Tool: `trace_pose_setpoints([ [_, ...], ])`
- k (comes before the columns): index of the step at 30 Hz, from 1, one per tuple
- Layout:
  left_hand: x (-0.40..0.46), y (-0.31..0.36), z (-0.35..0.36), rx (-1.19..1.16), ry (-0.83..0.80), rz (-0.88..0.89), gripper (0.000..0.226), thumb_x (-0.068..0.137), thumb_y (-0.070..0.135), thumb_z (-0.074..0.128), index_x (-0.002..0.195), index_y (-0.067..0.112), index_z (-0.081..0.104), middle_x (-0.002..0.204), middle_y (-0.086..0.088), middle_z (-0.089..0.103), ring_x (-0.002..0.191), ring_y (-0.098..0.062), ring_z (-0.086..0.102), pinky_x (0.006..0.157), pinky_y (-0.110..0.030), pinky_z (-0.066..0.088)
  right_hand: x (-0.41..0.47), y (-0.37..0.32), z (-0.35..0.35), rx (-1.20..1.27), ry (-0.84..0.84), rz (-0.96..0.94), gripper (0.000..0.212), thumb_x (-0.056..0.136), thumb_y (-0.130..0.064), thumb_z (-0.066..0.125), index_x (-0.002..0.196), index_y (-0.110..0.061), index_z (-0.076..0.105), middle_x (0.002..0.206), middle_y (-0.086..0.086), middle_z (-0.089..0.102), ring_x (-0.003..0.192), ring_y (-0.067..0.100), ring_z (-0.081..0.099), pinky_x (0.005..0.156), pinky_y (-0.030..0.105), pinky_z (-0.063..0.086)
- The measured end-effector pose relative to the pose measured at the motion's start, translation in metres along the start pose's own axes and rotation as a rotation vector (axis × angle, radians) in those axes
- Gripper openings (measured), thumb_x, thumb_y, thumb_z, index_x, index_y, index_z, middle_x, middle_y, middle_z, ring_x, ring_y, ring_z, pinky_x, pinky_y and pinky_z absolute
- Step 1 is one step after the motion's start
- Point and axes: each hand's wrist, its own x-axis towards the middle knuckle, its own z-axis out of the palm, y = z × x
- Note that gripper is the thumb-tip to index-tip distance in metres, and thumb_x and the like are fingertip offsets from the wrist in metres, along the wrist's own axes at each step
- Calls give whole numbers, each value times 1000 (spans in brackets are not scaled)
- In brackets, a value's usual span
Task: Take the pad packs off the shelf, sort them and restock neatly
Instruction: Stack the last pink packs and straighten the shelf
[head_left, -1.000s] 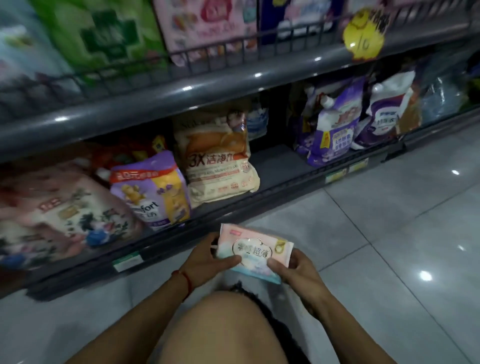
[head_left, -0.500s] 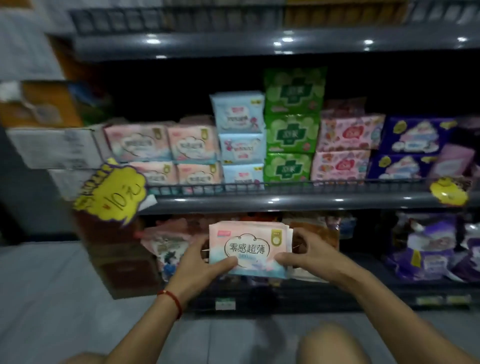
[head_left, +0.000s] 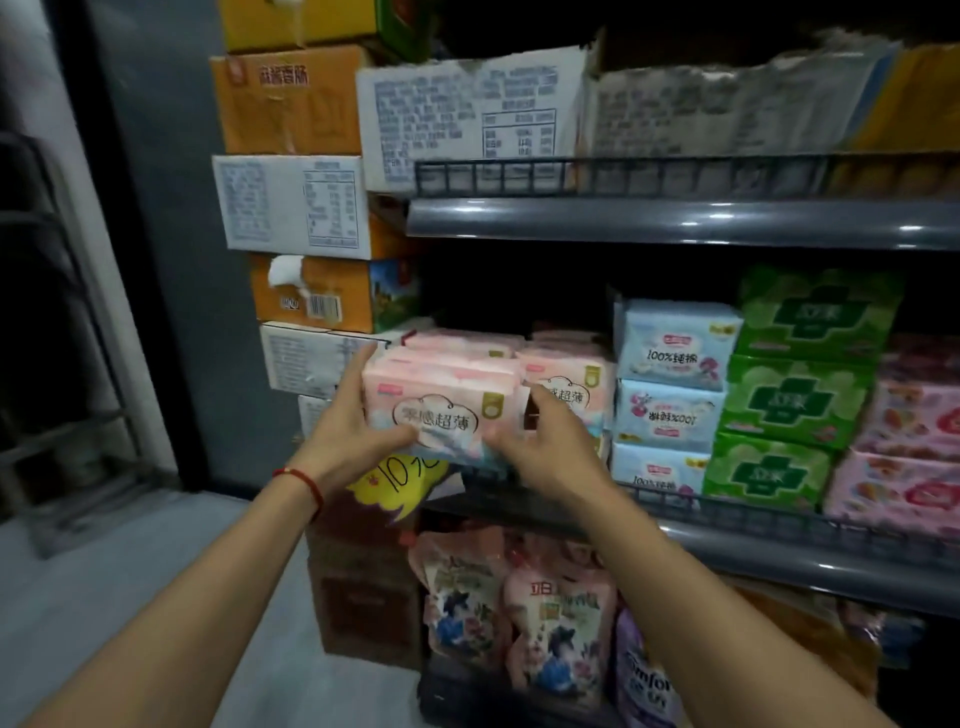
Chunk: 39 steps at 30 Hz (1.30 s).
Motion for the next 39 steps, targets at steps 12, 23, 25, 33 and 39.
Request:
trace_pose_setpoints([
  [12,86,-17,-4,280,-101,-41,91,72,10,90,138,43,37,125,-12,62,98,-30,70,82,-46,62,72,31,32,-188,146,58,36,92,-26,75,121,-10,60,112,4,67,102,23,65,88,34,55],
  [23,110,-8,21,1175,43,385,81,75,32,86,145,26,46,150,-16,32,131,-42,37,101,-57,47,75,26,48,-338,286,-9,47,97,-20,68,134,2,49,111,12,67,105,27,64,82,32,51],
  [25,112,-10,25,1257,1,535,83,79,27,81,150,34,39,157,-6,36,139,-39,33,110,-61,37,76,27,48,-363,313,-39,49,97,-21,69,135,0,48,112,13,65,105,29,62,84,34,52],
  [33,135,-10,27,1215,-176,572,86,76,14,83,150,26,40,147,-3,49,139,-31,41,112,-51,35,52,47,43,-566,358,-202,55,93,-14,66,144,-11,48,130,5,55,116,23,46,97,36,45],
  [39,148,-16,36,1207,-120,527,79,75,10,80,144,26,45,132,-6,57,127,-33,49,103,-47,41,43,71,29,-820,392,-227,54,85,-19,75,136,-19,59,147,8,49,134,30,41,104,47,43],
])
